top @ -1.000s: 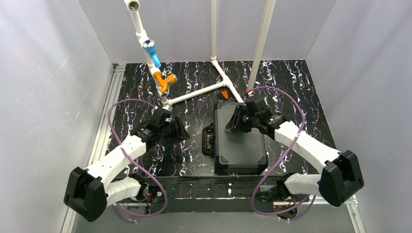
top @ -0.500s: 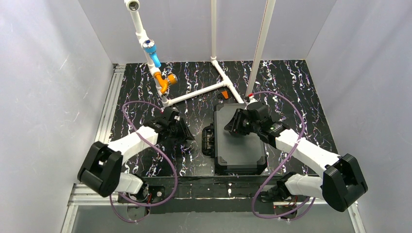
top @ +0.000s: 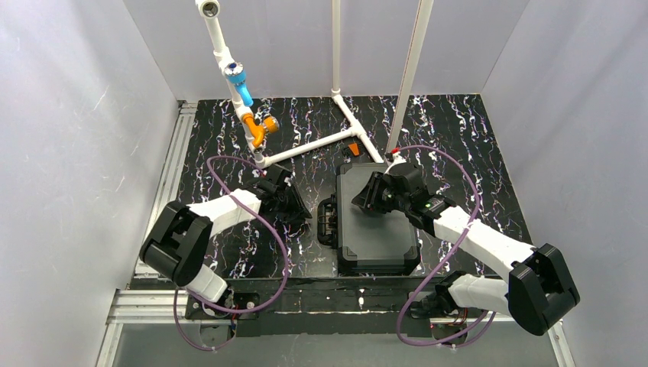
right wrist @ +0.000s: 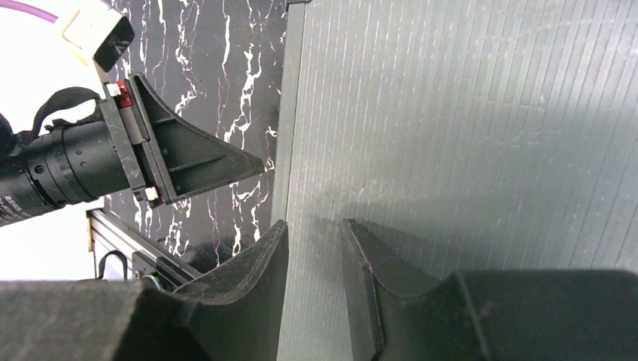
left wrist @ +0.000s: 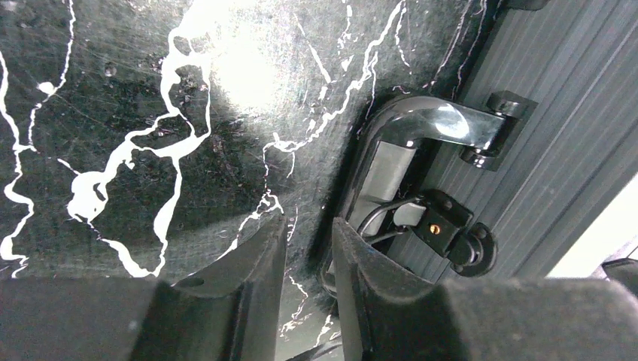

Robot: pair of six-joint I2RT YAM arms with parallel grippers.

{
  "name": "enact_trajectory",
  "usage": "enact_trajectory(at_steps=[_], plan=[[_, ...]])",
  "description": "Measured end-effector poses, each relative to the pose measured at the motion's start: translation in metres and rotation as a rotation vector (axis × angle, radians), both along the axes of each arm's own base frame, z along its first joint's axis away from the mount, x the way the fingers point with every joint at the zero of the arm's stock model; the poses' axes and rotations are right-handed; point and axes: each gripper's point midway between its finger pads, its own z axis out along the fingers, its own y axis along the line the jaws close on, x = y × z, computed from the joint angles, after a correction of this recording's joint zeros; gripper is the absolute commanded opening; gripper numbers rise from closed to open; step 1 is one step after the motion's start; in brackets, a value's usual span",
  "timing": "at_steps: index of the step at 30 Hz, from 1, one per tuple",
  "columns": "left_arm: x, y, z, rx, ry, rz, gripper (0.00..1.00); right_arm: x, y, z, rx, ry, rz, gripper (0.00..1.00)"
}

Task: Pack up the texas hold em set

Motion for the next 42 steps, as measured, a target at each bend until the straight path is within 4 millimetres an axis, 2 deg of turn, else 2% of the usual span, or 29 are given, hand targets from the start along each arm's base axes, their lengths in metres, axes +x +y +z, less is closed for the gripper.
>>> enact_trajectory(at_steps=[9,19,42], plan=[[-0.002,-0.008,-0.017,0.021,0.051,-0.011,0.17,0.001,-0.001,0.0,-0.005,-0.006,-0.008,0.41],[-0.003,-0.021,-0.017,0.017,0.039,-0.045,0.14,0.001,-0.001,-0.001,-0.003,-0.012,-0.008,0.41],[0.003,-0.031,-0.007,0.017,0.003,-0.063,0.13,0.001,0.001,-0.001,0.008,-0.022,0.001,0.4]])
